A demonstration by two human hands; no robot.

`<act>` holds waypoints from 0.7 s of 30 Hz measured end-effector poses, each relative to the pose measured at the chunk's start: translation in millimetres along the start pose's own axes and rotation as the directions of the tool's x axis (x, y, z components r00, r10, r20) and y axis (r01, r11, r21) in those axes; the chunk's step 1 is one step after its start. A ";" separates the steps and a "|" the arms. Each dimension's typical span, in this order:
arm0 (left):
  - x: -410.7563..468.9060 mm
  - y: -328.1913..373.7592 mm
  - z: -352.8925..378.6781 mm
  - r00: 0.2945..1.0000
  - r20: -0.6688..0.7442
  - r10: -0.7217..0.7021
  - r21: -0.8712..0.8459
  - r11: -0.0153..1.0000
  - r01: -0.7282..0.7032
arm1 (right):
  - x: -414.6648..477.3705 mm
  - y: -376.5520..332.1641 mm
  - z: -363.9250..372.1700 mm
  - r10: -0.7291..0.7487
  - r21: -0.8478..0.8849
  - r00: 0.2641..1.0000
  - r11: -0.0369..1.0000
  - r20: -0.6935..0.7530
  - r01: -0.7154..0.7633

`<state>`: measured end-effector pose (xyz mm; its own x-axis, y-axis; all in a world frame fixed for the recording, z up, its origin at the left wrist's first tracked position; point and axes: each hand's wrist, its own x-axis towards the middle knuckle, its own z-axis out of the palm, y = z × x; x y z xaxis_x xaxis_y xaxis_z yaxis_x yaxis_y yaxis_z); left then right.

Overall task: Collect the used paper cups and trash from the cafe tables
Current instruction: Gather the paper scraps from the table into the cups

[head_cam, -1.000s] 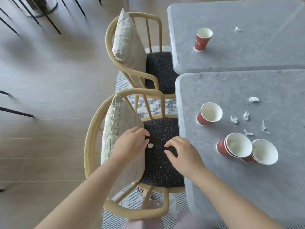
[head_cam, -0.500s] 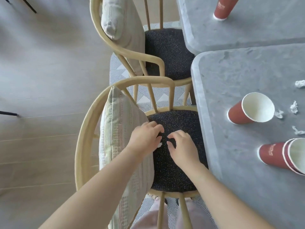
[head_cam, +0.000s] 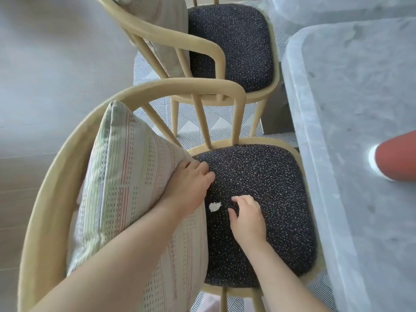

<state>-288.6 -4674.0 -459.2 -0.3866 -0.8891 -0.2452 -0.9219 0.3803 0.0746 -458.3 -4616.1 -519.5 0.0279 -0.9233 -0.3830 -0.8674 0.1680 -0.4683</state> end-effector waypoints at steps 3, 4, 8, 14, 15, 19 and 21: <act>11.3 -0.5 6.1 0.999 -0.032 -0.024 -0.014 1.000 0.023 | 12.0 8.2 16.6 -0.028 0.028 0.998 0.999 0.052 0.026; 15.1 -1.0 7.7 0.998 -0.045 -0.033 -0.029 0.999 0.032 | 15.2 10.5 22.2 -0.033 0.032 0.997 0.999 0.070 0.031; 21.4 -3.0 12.9 0.994 -0.085 -0.063 -0.071 0.996 0.057 | 27.5 14.4 44.6 -0.034 -0.035 0.987 0.999 0.158 0.040; 21.7 -4.2 16.7 0.993 -0.098 -0.067 -0.066 0.996 0.061 | 37.9 18.5 60.7 -0.041 -0.074 0.989 0.996 0.145 0.052; 21.7 -3.8 15.9 0.994 -0.089 -0.065 -0.066 0.996 0.059 | 36.6 20.1 59.8 0.000 -0.058 0.991 0.998 0.134 0.008; 13.5 -1.1 9.2 0.997 -0.046 -0.056 -0.078 0.996 0.052 | 20.5 15.8 43.0 0.147 0.084 0.988 0.985 0.038 -0.150; 7.7 -0.3 2.4 0.999 -0.004 -0.047 -0.084 0.995 0.046 | 11.0 7.6 28.3 0.169 0.149 0.986 0.975 -0.014 -0.165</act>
<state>-291.2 -4680.3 -463.5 -0.3433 -0.9068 -0.2447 -0.9377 0.3160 0.1445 -450.5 -4615.3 -549.8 -0.1258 -0.8864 -0.4456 -0.7760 0.3677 -0.5124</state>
